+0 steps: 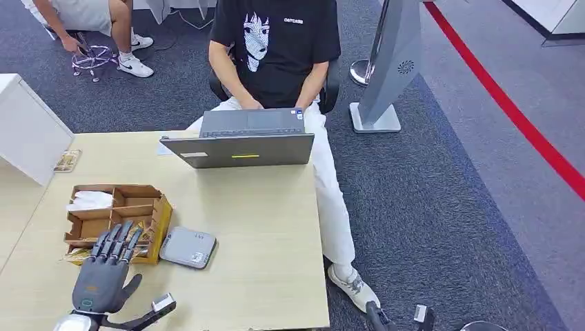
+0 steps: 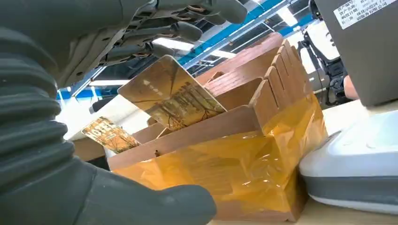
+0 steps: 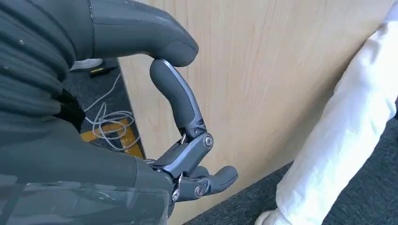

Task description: Pass the card to the sensor for recognition and then transmit it.

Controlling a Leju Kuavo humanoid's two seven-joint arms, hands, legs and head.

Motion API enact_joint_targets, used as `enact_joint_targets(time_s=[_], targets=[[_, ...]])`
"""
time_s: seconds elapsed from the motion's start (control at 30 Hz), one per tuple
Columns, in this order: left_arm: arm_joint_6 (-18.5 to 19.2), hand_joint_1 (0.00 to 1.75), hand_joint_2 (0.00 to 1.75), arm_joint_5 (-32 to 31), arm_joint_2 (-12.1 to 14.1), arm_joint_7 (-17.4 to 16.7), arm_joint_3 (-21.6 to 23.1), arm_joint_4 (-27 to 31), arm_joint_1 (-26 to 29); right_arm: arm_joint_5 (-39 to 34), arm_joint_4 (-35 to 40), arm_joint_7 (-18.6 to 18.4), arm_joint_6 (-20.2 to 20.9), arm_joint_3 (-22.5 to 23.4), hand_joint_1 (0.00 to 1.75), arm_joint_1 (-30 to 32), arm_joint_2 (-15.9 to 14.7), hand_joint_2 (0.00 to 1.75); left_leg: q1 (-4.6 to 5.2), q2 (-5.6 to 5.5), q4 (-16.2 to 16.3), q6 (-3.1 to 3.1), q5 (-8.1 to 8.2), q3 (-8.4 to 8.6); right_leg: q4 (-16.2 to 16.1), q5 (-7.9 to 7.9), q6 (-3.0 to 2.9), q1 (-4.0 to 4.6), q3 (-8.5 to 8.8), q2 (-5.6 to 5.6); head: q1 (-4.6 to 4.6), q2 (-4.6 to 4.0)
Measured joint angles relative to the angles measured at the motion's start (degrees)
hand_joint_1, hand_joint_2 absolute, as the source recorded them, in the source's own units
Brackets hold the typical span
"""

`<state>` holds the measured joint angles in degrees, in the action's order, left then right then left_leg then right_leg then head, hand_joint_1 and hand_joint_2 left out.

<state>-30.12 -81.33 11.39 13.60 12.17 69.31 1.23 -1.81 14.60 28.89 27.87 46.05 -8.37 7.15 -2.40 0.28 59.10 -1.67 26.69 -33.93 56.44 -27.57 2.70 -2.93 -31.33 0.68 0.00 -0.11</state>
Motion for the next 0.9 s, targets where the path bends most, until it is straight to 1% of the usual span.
enact_joint_targets(time_s=[0.47,0.57,0.67,0.77,0.9], targets=[[-0.22,0.00,1.75,-0.52,-0.57,0.28,0.00,-0.07,-0.43,0.02,0.00,-0.02,0.09,0.00,0.00,-0.01,0.00,1.75,0.00,0.00,0.00,0.00,0.00,0.00,0.00,0.00,0.00,0.00,0.01,0.00,0.02,0.00],[-0.48,0.00,1.75,-0.55,-0.31,-0.33,-0.26,-0.02,-0.43,-0.04,0.00,-0.02,0.07,0.00,0.00,-0.01,0.00,1.75,0.00,0.00,0.00,0.00,0.00,0.00,0.00,0.00,0.00,0.00,0.01,0.00,0.00,0.00],[-0.50,0.00,1.75,-0.55,0.55,-0.72,-1.29,0.15,-0.45,-0.04,0.00,0.00,0.02,0.00,0.00,-0.04,0.00,1.75,-0.01,0.00,0.00,0.00,0.00,0.00,0.01,0.00,0.00,0.01,0.00,0.00,0.00,0.00],[-0.50,0.00,1.75,-0.52,0.96,-0.74,-2.99,0.46,-0.51,-0.02,0.00,0.00,0.00,0.00,0.00,-0.10,0.00,1.75,-0.01,0.00,0.00,0.00,0.00,0.01,0.01,0.00,0.00,0.01,0.01,0.00,0.02,0.00],[-0.52,0.00,1.75,-0.72,1.20,-0.28,-3.43,0.46,-0.51,-0.02,0.00,-0.02,0.00,0.00,0.00,-0.20,0.00,1.75,-0.01,0.00,0.00,0.00,0.00,0.00,0.01,0.00,0.00,0.00,0.01,0.00,0.02,0.00]])
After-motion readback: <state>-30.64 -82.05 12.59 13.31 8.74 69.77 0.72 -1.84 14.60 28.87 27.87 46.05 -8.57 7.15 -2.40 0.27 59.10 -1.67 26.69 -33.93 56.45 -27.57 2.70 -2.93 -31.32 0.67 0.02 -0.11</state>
